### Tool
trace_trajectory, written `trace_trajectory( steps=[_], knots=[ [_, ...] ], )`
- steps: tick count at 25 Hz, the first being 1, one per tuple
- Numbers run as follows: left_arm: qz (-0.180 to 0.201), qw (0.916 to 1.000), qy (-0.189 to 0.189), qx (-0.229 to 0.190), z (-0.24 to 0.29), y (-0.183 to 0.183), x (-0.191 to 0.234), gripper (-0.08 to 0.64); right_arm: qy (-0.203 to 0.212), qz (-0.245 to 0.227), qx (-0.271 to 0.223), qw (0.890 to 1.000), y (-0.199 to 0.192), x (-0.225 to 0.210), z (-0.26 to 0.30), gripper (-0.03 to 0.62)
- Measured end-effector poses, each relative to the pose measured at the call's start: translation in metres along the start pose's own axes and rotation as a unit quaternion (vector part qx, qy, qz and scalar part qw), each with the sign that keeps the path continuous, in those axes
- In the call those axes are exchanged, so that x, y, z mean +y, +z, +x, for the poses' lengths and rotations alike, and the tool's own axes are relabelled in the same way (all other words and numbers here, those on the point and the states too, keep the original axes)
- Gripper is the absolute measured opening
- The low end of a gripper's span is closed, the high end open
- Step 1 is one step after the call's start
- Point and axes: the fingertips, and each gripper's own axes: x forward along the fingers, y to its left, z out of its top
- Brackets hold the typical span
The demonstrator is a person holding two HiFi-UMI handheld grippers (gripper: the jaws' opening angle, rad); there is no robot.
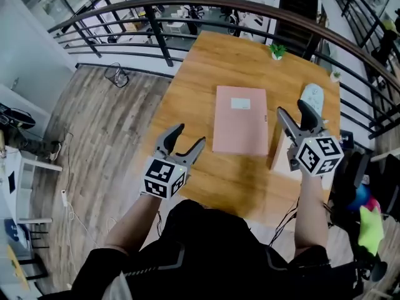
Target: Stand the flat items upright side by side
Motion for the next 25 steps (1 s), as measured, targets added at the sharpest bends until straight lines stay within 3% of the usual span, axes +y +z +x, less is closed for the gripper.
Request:
trace_trajectory(
  steps=[7,11,19,25],
  knots=[
    [-0.012,0.9982,-0.018,0.056,0.031,-0.056,-0.002,0.301,0.008,0.031,0.047,0.998,-0.031,-0.027,0.051,0.319],
    [-0.008,0.9941,-0.042,0.100,0.055,-0.093,-0.010,0.307,0.011,0.033,0.097,0.995,-0.067,-0.049,0.085,0.319],
    [0.010,0.9785,-0.063,0.196,0.093,-0.183,-0.020,0.324,0.010,0.096,0.201,0.975,-0.165,-0.092,0.135,0.319],
    [0.018,0.9695,-0.090,0.227,0.105,-0.210,-0.032,0.327,0.021,0.143,0.239,0.960,-0.206,-0.110,0.169,0.319]
  ],
)
